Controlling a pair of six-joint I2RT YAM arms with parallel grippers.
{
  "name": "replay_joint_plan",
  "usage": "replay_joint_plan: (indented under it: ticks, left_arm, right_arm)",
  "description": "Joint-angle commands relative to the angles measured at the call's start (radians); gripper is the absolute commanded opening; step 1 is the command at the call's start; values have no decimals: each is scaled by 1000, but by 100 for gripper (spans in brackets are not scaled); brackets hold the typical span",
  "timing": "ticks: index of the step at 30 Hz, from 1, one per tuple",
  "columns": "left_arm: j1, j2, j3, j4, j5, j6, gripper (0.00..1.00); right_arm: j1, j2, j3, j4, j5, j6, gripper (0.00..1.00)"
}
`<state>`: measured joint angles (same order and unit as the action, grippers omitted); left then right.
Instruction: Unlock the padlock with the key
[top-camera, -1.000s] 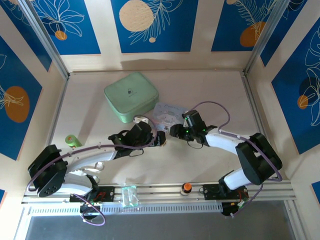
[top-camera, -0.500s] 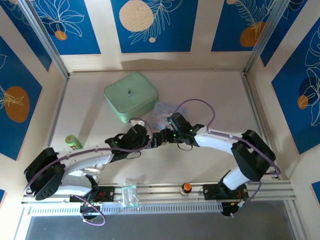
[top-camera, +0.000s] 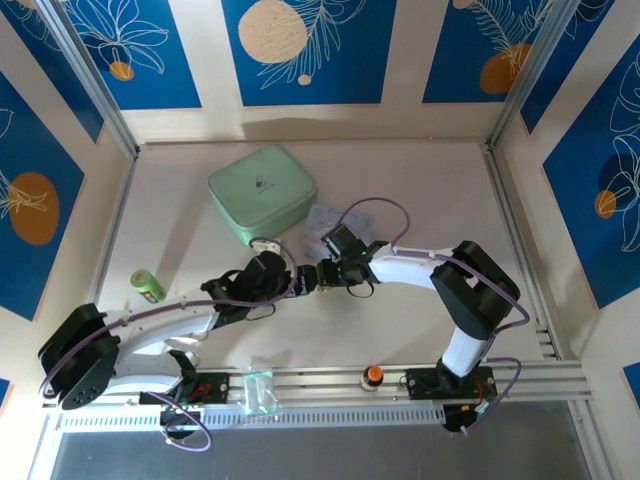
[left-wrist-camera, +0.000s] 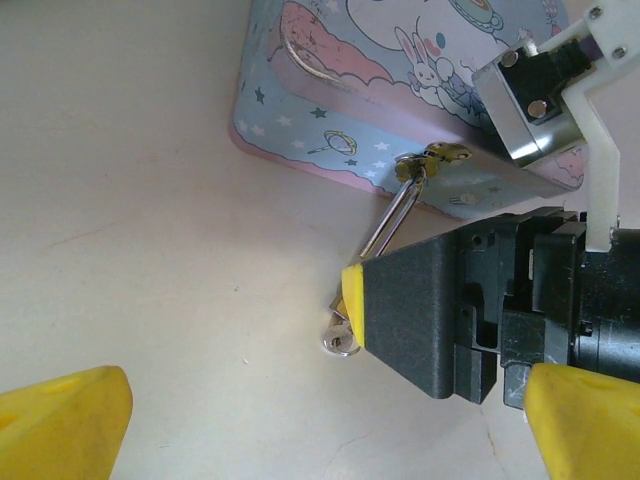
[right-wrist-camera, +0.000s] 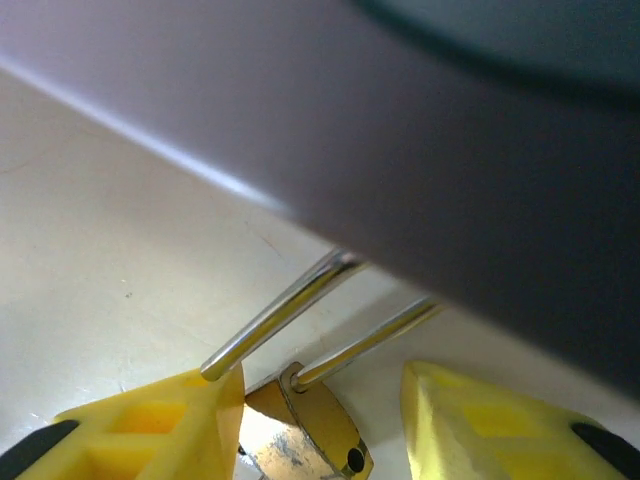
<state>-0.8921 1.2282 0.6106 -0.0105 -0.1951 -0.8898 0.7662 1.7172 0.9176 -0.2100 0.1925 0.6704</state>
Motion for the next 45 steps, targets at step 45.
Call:
replay_joint_plan:
  ticks: [45]
  left_arm:
    - [141,698,652,-12,-212,303,79]
  right_arm:
    - [-174,-120,-413,428,-197,287,13]
